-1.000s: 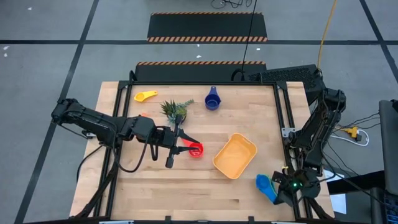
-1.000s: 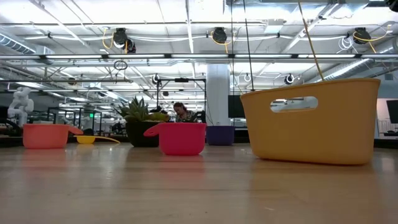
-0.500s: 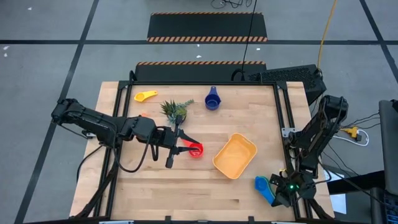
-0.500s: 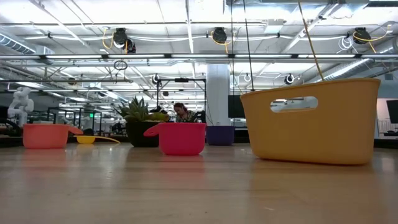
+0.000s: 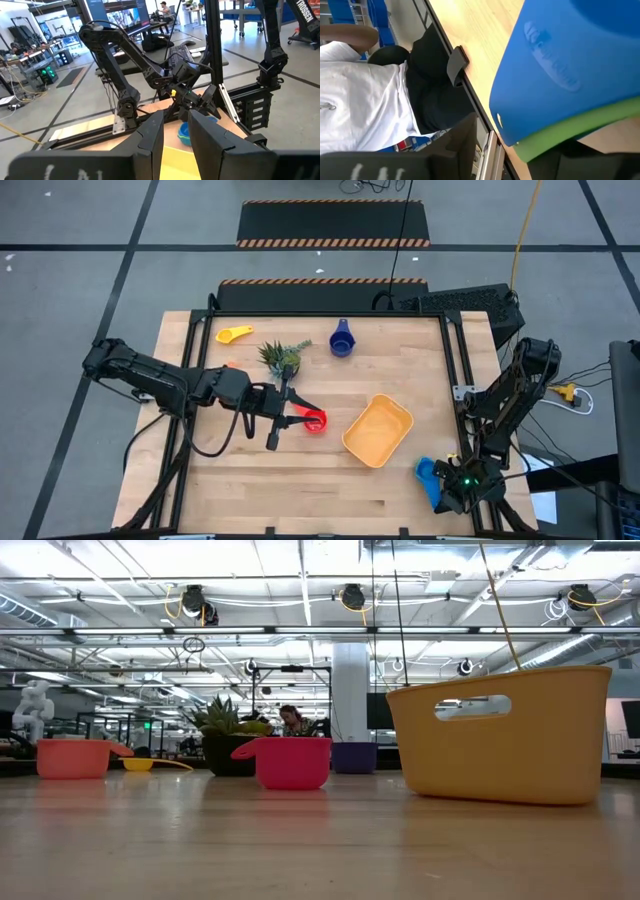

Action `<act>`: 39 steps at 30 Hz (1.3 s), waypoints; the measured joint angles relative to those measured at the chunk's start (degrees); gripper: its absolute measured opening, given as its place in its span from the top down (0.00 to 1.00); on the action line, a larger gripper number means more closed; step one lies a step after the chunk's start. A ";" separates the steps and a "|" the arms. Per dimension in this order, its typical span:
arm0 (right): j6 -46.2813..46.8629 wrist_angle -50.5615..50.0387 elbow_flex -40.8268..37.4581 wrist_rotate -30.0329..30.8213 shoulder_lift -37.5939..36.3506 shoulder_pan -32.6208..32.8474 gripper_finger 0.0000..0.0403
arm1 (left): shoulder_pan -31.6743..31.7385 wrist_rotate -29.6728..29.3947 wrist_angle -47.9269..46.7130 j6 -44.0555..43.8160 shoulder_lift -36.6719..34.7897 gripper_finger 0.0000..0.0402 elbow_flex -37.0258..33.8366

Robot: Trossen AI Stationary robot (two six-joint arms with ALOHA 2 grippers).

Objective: Nest measuring cups in basket
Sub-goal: Stack the measuring cups on the light blue measuring cup

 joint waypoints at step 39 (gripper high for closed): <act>11.02 -4.48 0.02 -4.77 -6.08 -0.18 0.64 | -1.21 -0.02 -2.83 0.50 0.00 0.77 0.00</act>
